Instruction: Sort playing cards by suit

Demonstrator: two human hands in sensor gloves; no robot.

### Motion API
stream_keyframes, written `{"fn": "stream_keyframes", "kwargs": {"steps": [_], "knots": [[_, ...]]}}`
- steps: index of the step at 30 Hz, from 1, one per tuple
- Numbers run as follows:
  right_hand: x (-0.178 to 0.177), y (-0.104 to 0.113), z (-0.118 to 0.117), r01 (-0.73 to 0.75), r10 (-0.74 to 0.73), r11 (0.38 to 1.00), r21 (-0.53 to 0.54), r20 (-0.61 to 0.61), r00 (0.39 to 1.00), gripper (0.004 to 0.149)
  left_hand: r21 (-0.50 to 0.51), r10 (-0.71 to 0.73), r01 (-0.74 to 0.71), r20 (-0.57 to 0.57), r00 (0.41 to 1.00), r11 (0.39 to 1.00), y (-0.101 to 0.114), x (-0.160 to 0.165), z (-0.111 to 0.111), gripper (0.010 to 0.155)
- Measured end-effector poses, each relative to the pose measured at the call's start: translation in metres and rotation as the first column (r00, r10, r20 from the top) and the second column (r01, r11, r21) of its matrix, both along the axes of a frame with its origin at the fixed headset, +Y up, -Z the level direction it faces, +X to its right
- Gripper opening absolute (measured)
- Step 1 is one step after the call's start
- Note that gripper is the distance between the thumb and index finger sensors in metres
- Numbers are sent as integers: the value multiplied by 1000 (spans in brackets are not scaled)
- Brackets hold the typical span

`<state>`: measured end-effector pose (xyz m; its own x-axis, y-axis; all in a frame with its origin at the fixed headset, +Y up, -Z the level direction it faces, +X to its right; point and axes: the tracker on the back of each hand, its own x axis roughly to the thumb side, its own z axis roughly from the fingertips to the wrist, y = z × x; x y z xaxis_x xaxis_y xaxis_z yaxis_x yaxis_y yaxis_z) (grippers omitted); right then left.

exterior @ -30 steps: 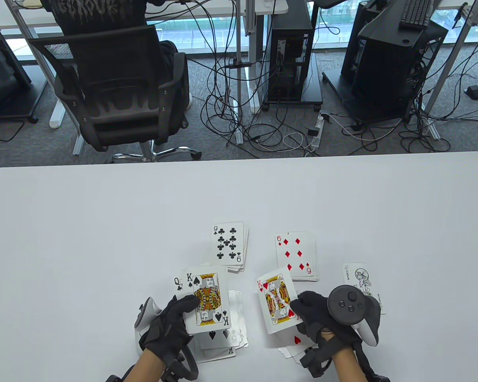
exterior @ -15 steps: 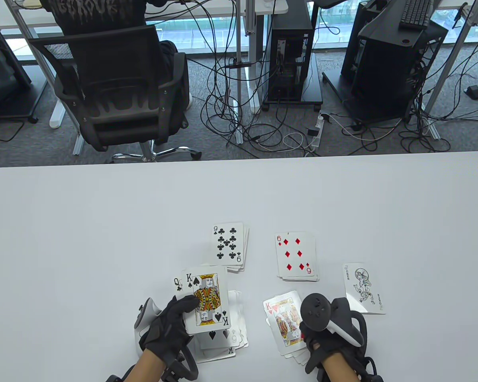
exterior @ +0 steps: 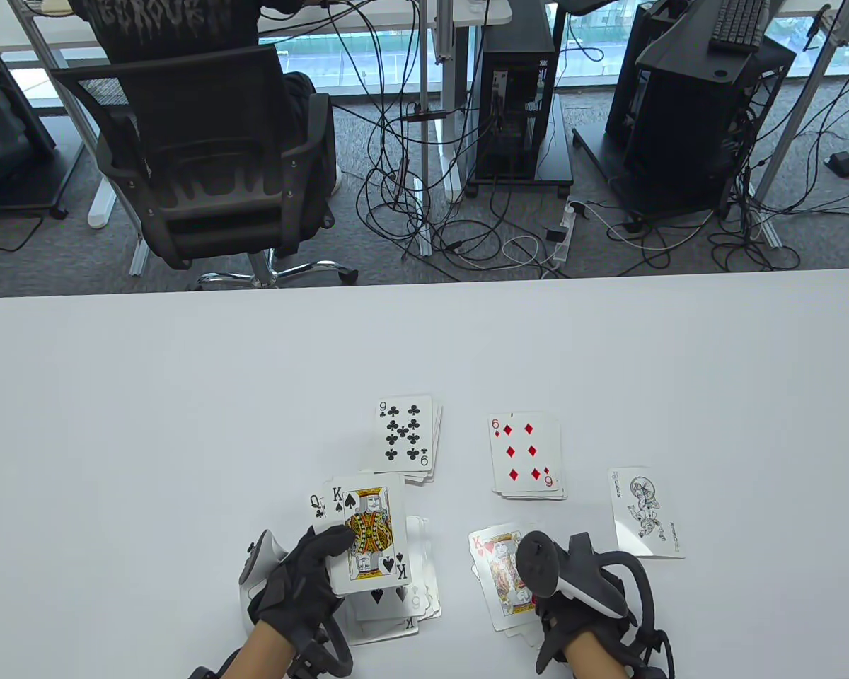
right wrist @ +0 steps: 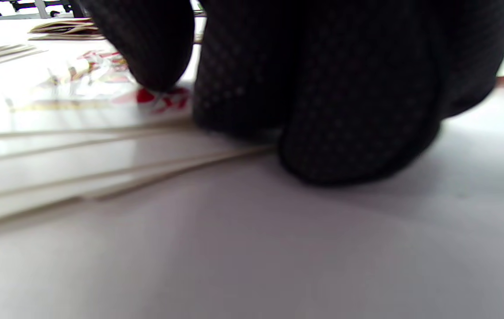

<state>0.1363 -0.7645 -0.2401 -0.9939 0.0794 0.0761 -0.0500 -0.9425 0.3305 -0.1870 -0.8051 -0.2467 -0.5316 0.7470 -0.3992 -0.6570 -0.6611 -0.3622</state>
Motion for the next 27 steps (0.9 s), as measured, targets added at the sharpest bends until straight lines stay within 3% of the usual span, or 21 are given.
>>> {"fn": "stream_keyframes", "kwargs": {"steps": [2, 5, 10, 15, 18, 20, 27], "knots": [[4, 8, -1, 97, -97, 995, -4, 55, 994, 55, 4, 1, -1, 4, 1000, 1000, 0, 0, 0, 52], [6, 28, -1, 253, -264, 958, 132, 72, 962, 55, 11, 5, -5, 8, 1000, 1000, 1, 1, -1, 52], [-20, 51, -1, 397, -397, 877, 270, -58, 916, 55, 17, 7, -7, 17, 1000, 1000, 0, 2, -1, 53], [-56, 52, 6, 575, -533, 738, 353, -217, 818, 57, 38, 7, -8, 35, 999, 999, 2, 4, -1, 53], [-69, 45, 11, 680, -622, 638, 360, -279, 732, 60, 46, 6, -9, 50, 999, 999, 1, 6, -1, 53], [-73, 41, 15, 713, -646, 616, 336, -303, 701, 65, 49, 2, -5, 59, 998, 999, 1, 7, -1, 53], [-87, 31, 20, 736, -661, 640, 220, -331, 674, 80, 76, -5, -1, 90, 996, 997, 2, 11, 0, 53]]}}
